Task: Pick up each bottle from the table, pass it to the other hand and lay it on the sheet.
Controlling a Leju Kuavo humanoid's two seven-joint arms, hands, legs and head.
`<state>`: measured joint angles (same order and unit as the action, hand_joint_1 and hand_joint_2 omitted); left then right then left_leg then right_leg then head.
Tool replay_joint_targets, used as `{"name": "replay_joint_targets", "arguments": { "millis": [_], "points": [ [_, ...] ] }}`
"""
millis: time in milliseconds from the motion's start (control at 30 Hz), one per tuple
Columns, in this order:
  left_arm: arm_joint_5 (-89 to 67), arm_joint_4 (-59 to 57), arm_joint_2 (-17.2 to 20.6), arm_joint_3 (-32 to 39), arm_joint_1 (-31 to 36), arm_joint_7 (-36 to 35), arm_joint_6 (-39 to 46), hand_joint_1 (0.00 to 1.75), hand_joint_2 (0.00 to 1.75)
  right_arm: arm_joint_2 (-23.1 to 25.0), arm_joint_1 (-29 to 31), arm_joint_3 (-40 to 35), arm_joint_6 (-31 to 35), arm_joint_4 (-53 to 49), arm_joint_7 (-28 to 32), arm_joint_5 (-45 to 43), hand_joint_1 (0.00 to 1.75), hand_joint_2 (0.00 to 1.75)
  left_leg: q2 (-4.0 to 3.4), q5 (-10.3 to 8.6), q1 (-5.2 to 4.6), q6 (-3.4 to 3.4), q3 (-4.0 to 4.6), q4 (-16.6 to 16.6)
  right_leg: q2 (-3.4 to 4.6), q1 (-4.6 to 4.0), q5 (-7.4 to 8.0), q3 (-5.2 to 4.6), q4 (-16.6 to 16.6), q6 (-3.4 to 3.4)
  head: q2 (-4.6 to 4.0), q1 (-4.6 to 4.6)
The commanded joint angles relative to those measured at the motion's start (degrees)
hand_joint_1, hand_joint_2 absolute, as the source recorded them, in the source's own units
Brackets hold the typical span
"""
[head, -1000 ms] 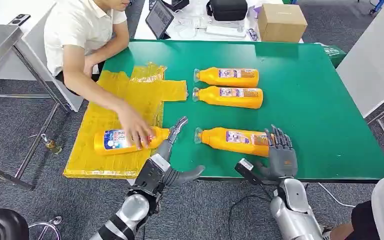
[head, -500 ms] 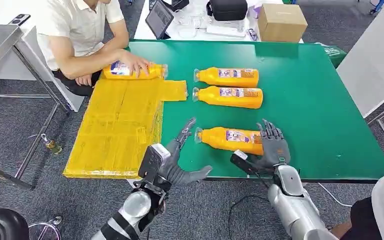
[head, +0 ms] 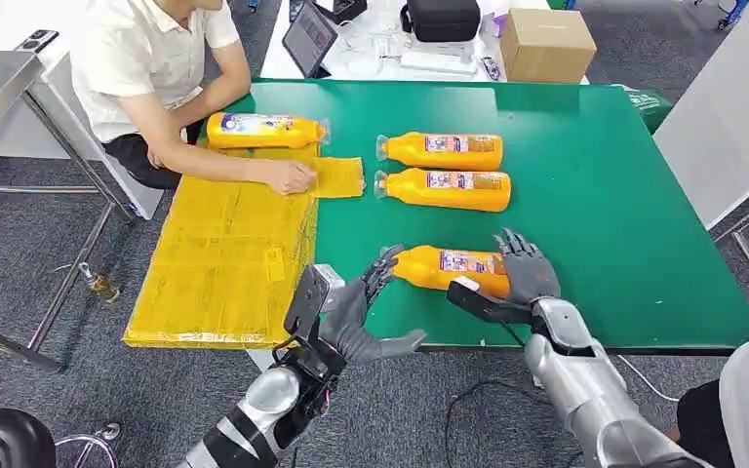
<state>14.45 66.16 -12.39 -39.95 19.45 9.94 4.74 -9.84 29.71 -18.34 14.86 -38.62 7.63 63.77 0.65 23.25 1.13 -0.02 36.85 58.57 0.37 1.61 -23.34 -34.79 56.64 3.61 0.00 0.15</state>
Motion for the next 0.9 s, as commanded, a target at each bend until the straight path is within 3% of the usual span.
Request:
{"name": "replay_joint_targets", "arguments": {
  "millis": [33,100,133,167,400,533,900],
  "points": [
    [1.0,-5.3,0.8,-2.8,3.6,-1.3,-0.6,0.0,1.75,-1.2,2.1,-4.7,-3.1,5.9,1.2,-2.7,0.0,1.75,0.04,0.02,0.05,0.06,-0.21,-0.1,-0.12,-0.09,-0.03,0.28,-0.1,-0.17,0.0,-0.02],
    [1.8,-5.4,1.1,-3.6,4.1,-2.7,-0.9,0.0,1.75,-2.3,3.4,-7.7,-7.1,6.5,1.1,-3.8,0.02,1.75,0.0,0.04,0.03,0.06,-0.22,-0.1,-0.08,-0.08,-0.03,0.28,-0.1,-0.16,0.0,-0.02],
    [2.5,-5.5,1.0,-3.5,4.2,-3.0,-1.2,0.0,1.75,-2.5,3.9,-7.9,-8.0,6.6,1.0,-4.5,1.31,1.75,-0.02,0.05,0.03,0.06,-0.21,-0.1,-0.05,-0.07,-0.03,0.26,-0.1,-0.15,0.0,-0.02],
    [3.0,-5.5,1.0,-3.5,4.5,-3.4,-1.4,0.0,1.75,-2.7,4.6,-8.8,-9.7,7.1,0.6,-5.0,1.68,1.75,-0.05,0.08,0.04,0.08,-0.31,-0.1,-0.06,-0.1,-0.05,0.36,-0.1,-0.21,0.0,-0.02],
    [4.1,-4.8,0.7,-4.5,4.8,-3.7,-1.5,0.0,1.75,-4.0,4.5,-9.0,-14.6,6.0,1.5,-12.2,1.75,1.75,0.07,-0.01,0.03,0.08,-0.29,0.0,-0.18,-0.07,-0.01,0.37,-0.1,-0.12,0.0,-0.02],
    [5.1,-4.4,0.6,-5.0,5.4,-2.9,-1.4,0.0,1.75,-4.5,3.4,-6.2,-22.8,4.5,5.8,-22.8,1.75,1.75,0.15,-0.01,0.04,0.11,-0.3,0.0,-0.18,-0.07,-0.03,0.44,-0.1,-0.11,0.0,0.0],
    [5.6,-4.6,0.7,-5.4,5.5,-2.6,-1.5,0.0,1.75,-5.5,3.3,-7.5,-23.6,3.4,5.6,-24.8,1.75,1.75,-0.01,0.02,0.09,0.13,-0.55,-0.1,-0.13,-0.15,0.02,0.63,-0.1,-0.14,0.0,-0.02]
  ]
}}
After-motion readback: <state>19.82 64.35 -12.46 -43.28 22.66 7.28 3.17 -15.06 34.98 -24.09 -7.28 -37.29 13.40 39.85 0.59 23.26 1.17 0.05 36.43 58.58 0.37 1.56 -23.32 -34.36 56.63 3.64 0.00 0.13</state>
